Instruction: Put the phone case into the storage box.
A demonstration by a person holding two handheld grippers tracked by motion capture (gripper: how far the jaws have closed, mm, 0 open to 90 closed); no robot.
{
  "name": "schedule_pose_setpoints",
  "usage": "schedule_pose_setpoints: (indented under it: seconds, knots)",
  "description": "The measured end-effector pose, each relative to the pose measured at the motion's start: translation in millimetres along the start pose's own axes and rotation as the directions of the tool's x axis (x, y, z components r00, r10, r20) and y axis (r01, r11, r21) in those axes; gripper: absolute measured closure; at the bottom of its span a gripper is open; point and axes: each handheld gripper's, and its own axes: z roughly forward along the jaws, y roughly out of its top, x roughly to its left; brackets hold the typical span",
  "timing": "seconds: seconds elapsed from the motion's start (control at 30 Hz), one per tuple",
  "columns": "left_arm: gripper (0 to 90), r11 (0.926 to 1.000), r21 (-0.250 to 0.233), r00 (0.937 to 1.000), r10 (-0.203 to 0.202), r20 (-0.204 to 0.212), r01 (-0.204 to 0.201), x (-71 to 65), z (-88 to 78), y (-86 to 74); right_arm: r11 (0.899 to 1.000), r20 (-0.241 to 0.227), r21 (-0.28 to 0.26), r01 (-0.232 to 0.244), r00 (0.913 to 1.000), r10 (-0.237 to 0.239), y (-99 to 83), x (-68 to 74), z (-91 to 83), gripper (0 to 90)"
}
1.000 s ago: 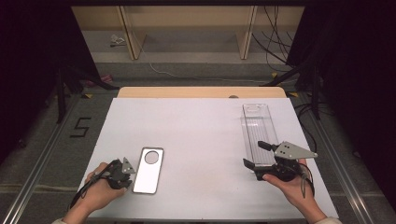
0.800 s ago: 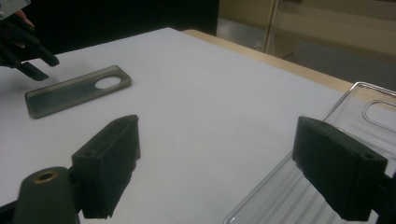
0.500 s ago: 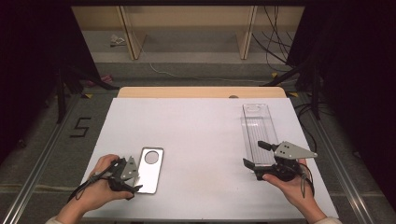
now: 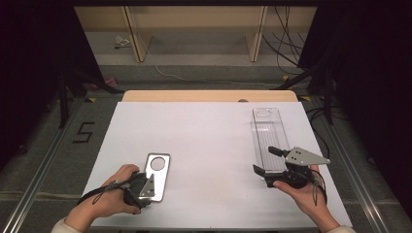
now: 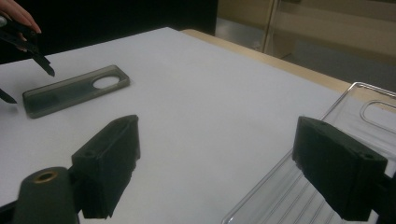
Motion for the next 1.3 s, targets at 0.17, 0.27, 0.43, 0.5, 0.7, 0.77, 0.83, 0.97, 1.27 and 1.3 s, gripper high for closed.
schedule_pose_setpoints:
  seconds: [0.17, 0.27, 0.43, 0.5, 0.7, 0.77, 0.83, 0.97, 1.27, 1.3]
  knots:
    - [31.9, 0.9983, 0.036, 0.9988, 0.046, 0.015, -0.046, -0.4, 3.3, 6.0, 1.0, -0.001, 0.001, -0.002, 1.0, 0.002, -0.2, -0.3, 0.2, 16.0]
    - [33.7, 0.9966, 0.051, 0.9979, 0.063, 0.016, -0.064, -0.2, 5.4, 7.3, 1.0, -0.002, 0.0, -0.002, 1.0, 0.002, -0.3, -0.2, 0.3, 16.0]
    - [38.5, 0.9951, 0.057, 0.9966, 0.079, 0.023, -0.081, -0.9, 6.9, 9.6, 1.0, -0.002, 0.001, -0.002, 1.0, 0.002, -0.3, -0.3, 0.3, 16.0]
    - [40.0, 0.9943, 0.06, 0.9958, 0.087, 0.028, -0.088, -0.9, 7.1, 10.7, 1.0, -0.002, 0.001, 0.0, 1.0, 0.0, -0.3, -0.3, 0.5, 16.1]
    - [46.1, 0.9937, 0.065, 0.9949, 0.089, 0.048, -0.092, -1.4, 8.5, 11.7, 1.0, -0.003, 0.001, -0.001, 1.0, 0.001, -0.3, -0.3, 0.3, 16.0]
    - [46.8, 0.9937, 0.062, 0.9944, 0.09, 0.055, -0.094, -1.6, 9.1, 12.0, 1.0, -0.004, 0.001, -0.001, 1.0, 0.001, -0.4, -0.3, 0.5, 16.1]
    - [47.9, 0.9938, 0.066, 0.9945, 0.085, 0.061, -0.089, -2.2, 9.9, 11.9, 1.0, -0.006, 0.001, -0.001, 1.0, 0.001, -0.5, -0.3, 0.7, 16.1]
    - [50.8, 0.9928, 0.067, 0.993, 0.095, 0.07, -0.1, -1.8, 10.4, 12.0, 1.0, -0.006, 0.001, -0.001, 1.0, 0.001, -0.4, -0.2, 0.6, 16.1]
    - [57.4, 0.9926, 0.064, 0.991, 0.097, 0.093, -0.103, -2.8, 10.5, 11.8, 1.0, -0.008, 0.002, -0.001, 1.0, 0.001, -0.6, -0.2, 1.0, 16.0]
    - [58.9, 0.992, 0.064, 0.9905, 0.103, 0.092, -0.109, -2.3, 10.4, 12.0, 1.0, -0.008, 0.002, -0.001, 1.0, 0.001, -0.7, -0.3, 1.0, 16.0]
